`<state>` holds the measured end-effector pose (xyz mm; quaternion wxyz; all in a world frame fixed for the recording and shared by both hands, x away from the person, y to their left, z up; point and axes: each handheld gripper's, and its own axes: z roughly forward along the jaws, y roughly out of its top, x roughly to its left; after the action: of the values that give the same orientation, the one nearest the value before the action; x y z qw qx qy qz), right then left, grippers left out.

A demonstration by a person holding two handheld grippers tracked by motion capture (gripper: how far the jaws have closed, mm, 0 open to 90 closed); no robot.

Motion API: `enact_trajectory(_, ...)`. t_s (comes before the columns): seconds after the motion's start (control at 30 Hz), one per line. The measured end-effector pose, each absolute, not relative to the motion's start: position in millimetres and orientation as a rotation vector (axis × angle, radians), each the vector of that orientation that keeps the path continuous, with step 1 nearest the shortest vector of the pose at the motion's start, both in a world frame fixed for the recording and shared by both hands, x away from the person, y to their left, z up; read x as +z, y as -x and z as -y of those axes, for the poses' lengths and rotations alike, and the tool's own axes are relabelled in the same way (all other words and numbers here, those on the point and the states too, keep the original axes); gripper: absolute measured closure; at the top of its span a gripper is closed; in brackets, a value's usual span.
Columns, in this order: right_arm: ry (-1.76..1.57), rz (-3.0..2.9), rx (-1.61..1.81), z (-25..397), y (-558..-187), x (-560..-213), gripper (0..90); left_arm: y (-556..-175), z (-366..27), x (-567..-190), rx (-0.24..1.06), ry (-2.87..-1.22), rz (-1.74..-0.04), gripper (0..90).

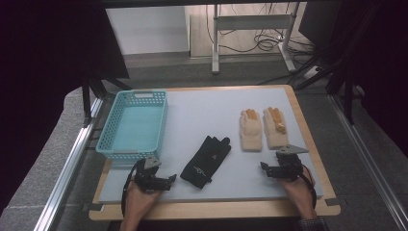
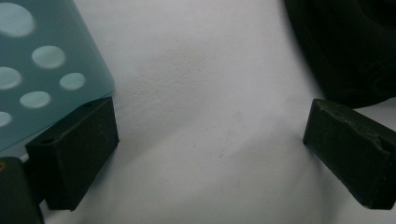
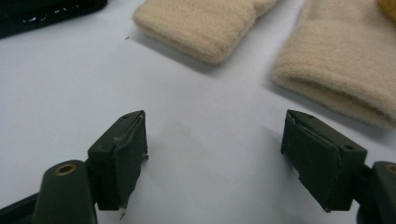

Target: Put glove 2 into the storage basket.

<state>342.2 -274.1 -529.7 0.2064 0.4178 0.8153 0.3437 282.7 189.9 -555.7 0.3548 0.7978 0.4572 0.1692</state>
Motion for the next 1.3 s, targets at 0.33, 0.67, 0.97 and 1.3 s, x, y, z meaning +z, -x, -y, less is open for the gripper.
enact_trajectory(0.33,-1.167,-2.261,0.951,273.9,-341.4,-530.5,20.2,-283.3,-187.1,-553.2,0.433,-2.076,-1.2,3.0)
enact_trajectory(0.67,-1.167,-2.259,0.952,274.0,-341.3,-530.7,20.2,-279.4,-174.9,-529.9,0.373,-2.074,-1.162,3.2)
enact_trajectory(0.97,-1.168,-2.259,0.958,274.2,-341.3,-530.8,20.1,-287.9,-146.3,-506.1,0.297,-2.082,-1.095,2.4)
enact_trajectory(1.3,-1.166,-2.261,0.959,274.3,-341.3,-530.8,19.8,-317.2,-96.1,-500.4,0.235,-2.158,-1.024,0.6)
